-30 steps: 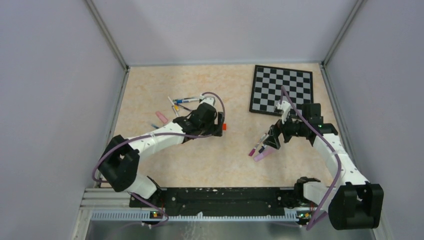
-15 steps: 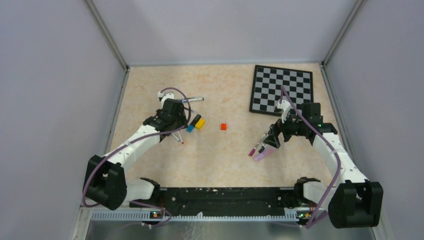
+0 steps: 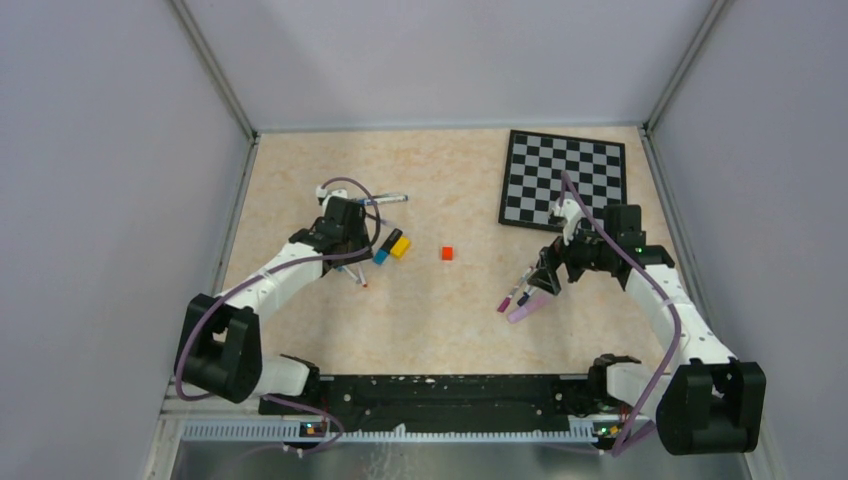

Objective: Open the pen caps
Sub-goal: Pick up the pen from the center of the board.

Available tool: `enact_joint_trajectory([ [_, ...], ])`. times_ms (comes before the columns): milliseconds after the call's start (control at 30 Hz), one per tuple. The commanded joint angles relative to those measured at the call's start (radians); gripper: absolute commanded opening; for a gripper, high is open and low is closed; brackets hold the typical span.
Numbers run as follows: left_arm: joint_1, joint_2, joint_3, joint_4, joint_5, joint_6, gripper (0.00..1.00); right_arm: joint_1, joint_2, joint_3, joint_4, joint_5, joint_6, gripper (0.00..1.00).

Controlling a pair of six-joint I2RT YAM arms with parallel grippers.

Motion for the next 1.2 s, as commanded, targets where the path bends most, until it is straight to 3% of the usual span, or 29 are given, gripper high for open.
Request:
enact_joint_trajectory([
  [0, 0.007, -0.004, 0.029, 0.031, 0.031, 0.006, 0.66, -0.018, -0.001, 0.02, 0.039, 0.015, 0.008, 0.99],
  [267, 0.008, -0.004, 0.018, 0.053, 0.111, 0.052, 0.65, -0.031, -0.007, 0.024, 0.051, 0.028, 0.027, 0.99],
  [733, 0.024, 0.027, 0.034, 0.047, 0.079, 0.044, 0.65, -0.062, -0.007, 0.021, 0.06, 0.036, 0.037, 0.99],
  [1167, 0.061, 0.137, 0.058, 0.075, 0.063, 0.038, 0.55, -0.063, -0.007, 0.019, 0.061, 0.038, 0.033, 0.99],
])
